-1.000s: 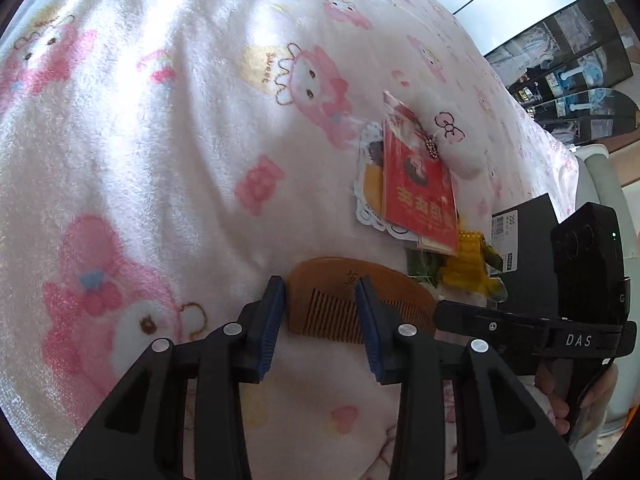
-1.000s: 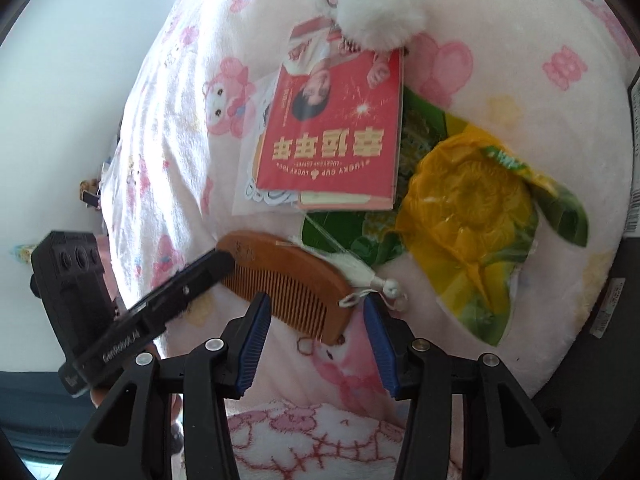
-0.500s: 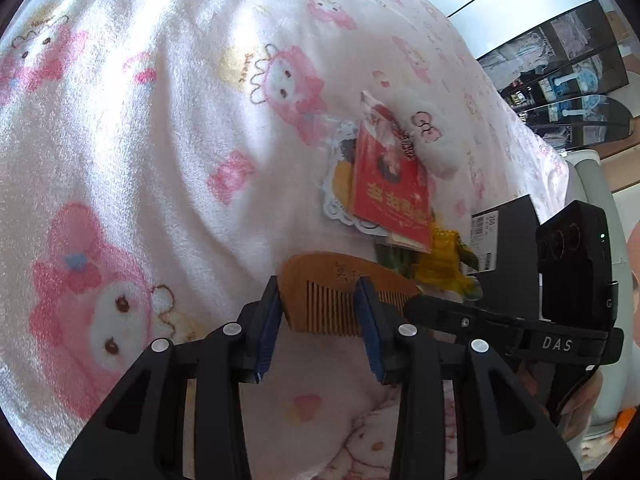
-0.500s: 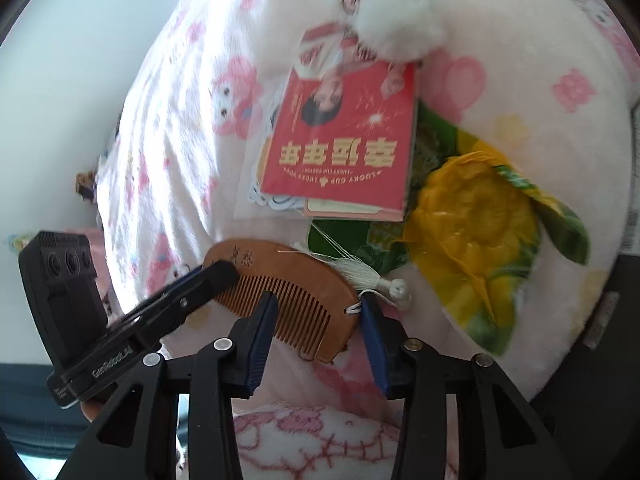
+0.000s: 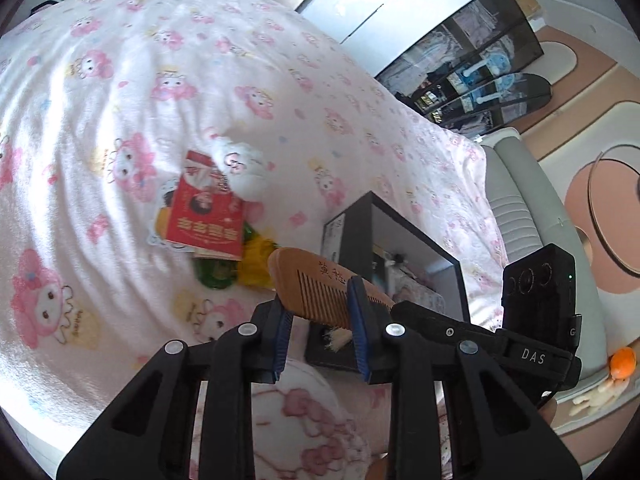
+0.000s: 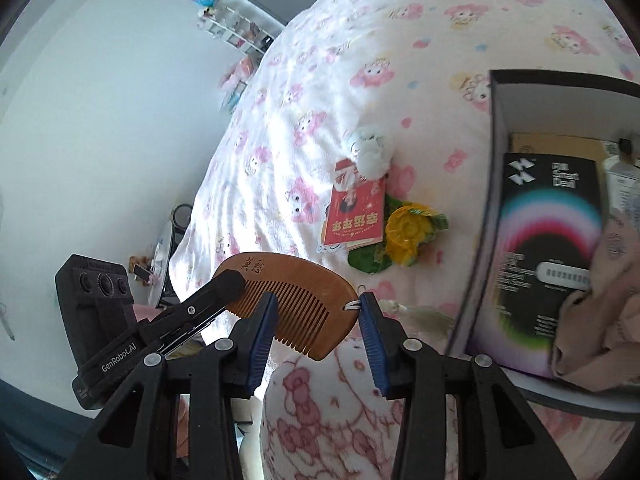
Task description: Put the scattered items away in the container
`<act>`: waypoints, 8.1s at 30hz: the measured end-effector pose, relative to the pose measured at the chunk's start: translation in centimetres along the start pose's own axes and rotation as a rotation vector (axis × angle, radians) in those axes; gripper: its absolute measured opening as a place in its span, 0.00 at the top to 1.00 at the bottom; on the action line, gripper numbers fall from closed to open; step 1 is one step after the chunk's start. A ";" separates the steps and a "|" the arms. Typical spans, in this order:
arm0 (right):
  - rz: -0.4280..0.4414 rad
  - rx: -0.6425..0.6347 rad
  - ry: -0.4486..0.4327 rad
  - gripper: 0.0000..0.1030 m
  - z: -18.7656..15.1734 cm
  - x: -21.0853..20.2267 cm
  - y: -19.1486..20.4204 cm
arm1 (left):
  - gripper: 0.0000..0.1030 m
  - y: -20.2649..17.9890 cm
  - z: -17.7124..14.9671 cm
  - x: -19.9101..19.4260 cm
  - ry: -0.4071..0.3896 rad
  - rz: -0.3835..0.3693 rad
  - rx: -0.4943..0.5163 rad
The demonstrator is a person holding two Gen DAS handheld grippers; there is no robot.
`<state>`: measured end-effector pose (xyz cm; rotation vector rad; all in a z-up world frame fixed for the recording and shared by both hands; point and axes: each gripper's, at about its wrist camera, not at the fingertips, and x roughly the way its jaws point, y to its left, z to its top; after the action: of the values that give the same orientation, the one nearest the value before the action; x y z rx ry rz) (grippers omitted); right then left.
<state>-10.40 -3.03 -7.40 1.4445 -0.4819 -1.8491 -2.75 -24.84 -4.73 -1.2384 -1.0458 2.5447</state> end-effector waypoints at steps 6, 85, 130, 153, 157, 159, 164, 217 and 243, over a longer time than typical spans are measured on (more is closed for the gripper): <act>-0.018 0.060 -0.130 0.63 -1.5 -7.0 -3.0 | 0.75 -6.8 -0.9 2.9 0.055 -0.065 0.132; -0.634 0.012 -0.202 0.63 3.4 -12.0 -12.7 | 0.68 -17.4 -1.8 17.0 0.201 0.006 0.469; -0.295 -0.328 -0.062 0.63 -3.7 -1.2 5.4 | 0.63 -2.9 -3.9 -2.2 -0.054 0.267 0.216; -0.322 -0.205 0.236 0.63 6.4 16.9 1.1 | 0.80 14.7 4.6 10.8 0.074 0.253 -0.125; -0.374 -0.221 0.262 0.63 7.2 19.0 1.0 | 0.78 16.1 5.4 12.6 0.086 0.253 -0.173; -0.419 -0.214 0.282 0.63 7.7 20.3 0.5 | 0.78 16.1 5.5 13.0 0.085 0.254 -0.171; -0.379 -0.163 0.296 0.64 7.6 20.5 -0.1 | 0.84 16.0 5.0 12.5 0.095 0.202 -0.177; -0.336 -0.174 0.325 0.64 1.4 14.3 1.9 | 0.67 13.6 0.1 11.7 0.274 0.128 -0.134; -0.268 -0.104 0.371 0.63 2.9 17.2 0.1 | 0.60 15.5 11.1 15.4 0.063 0.286 0.038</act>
<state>-14.91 -16.12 -18.02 1.7963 -0.0102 -1.7170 -18.22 -36.48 -19.78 -1.5472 -0.8574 2.6923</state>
